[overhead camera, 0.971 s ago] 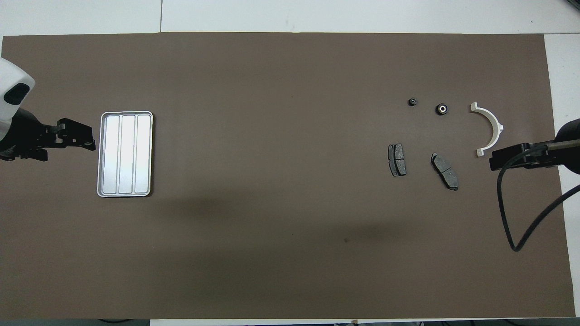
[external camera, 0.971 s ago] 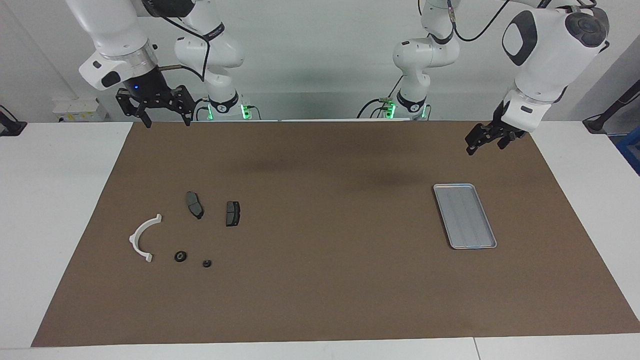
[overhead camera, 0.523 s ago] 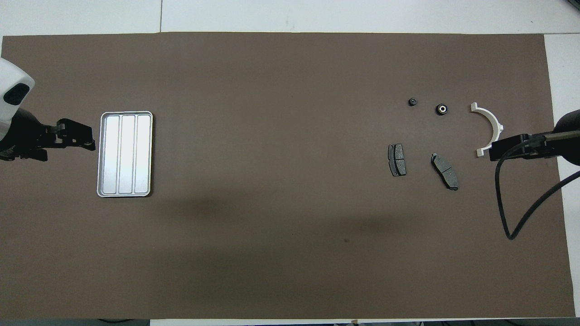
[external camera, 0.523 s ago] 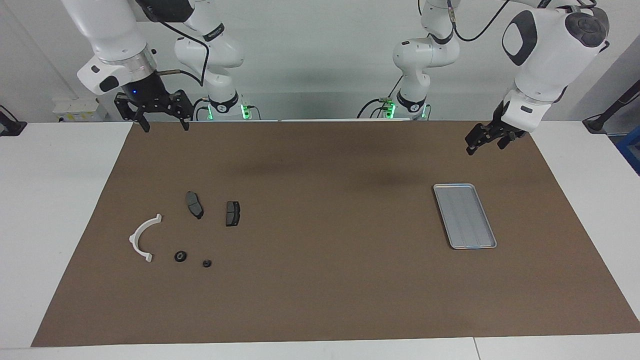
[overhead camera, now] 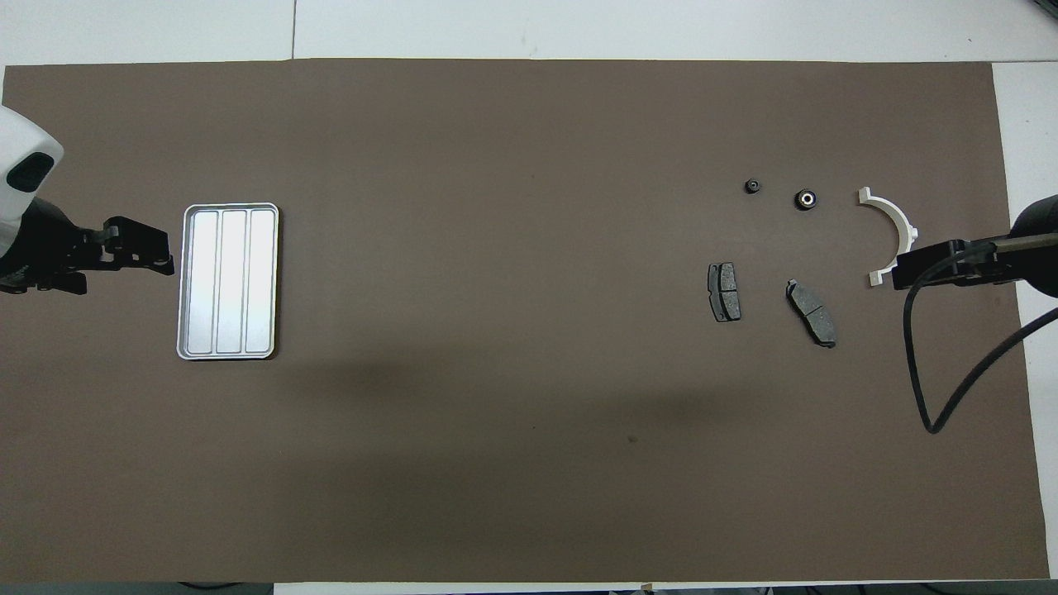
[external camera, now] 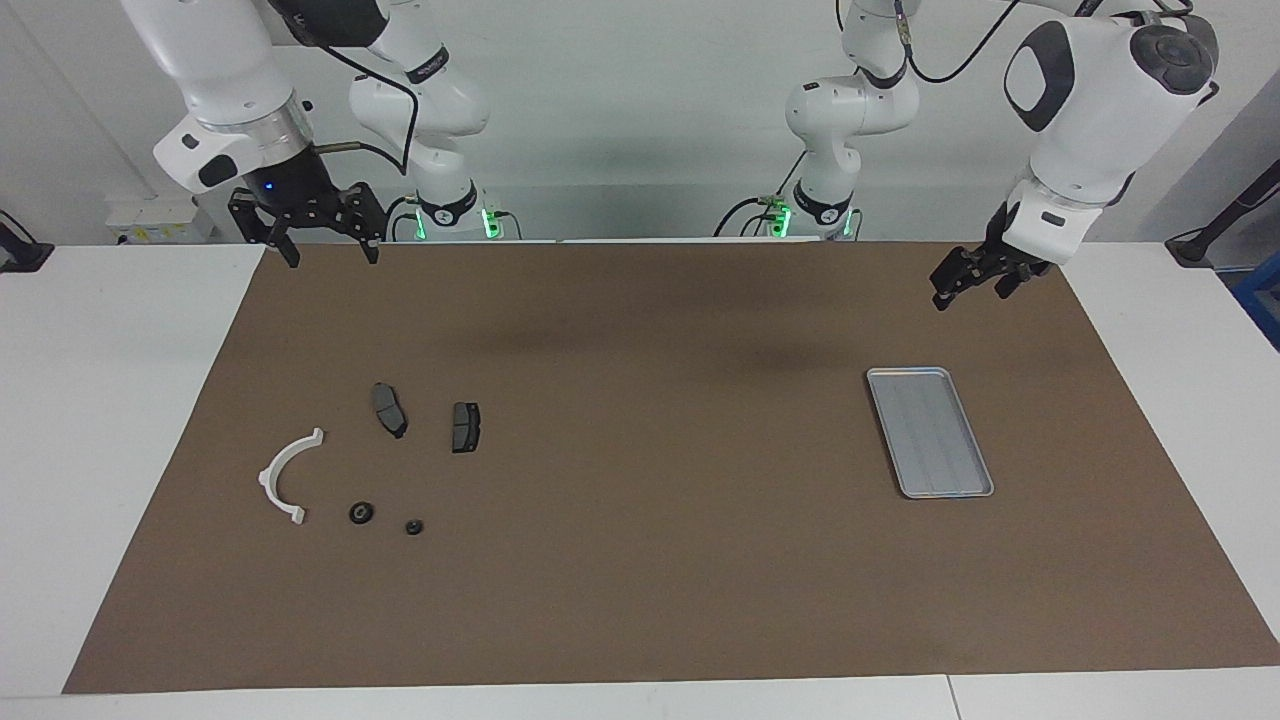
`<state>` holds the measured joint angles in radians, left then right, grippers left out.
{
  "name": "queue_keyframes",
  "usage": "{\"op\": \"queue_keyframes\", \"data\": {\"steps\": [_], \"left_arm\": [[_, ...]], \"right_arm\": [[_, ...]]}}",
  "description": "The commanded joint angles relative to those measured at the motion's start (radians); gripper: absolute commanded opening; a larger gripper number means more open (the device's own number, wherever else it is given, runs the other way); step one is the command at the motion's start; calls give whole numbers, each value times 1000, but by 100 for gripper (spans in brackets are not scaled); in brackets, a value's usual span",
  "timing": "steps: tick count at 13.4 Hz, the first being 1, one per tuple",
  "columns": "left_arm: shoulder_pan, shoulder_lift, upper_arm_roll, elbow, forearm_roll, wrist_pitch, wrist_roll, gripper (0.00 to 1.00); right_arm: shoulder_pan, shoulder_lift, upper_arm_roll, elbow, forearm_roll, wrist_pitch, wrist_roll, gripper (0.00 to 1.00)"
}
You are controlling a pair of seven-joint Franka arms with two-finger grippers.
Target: Place bearing gear from tray to pile
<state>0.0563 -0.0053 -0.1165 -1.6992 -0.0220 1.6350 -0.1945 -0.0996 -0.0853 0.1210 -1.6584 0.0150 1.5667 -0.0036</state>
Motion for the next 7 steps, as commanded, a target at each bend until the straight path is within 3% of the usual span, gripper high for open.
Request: {"op": "queue_keyframes", "data": {"steps": [1, 7], "left_arm": [[-13, -9, 9, 9, 17, -15, -2, 100], [-13, -9, 9, 7, 17, -15, -2, 100]], "right_arm": [[-12, 9, 12, 22, -18, 7, -21, 100], [-12, 4, 12, 20, -18, 9, -24, 100]]}}
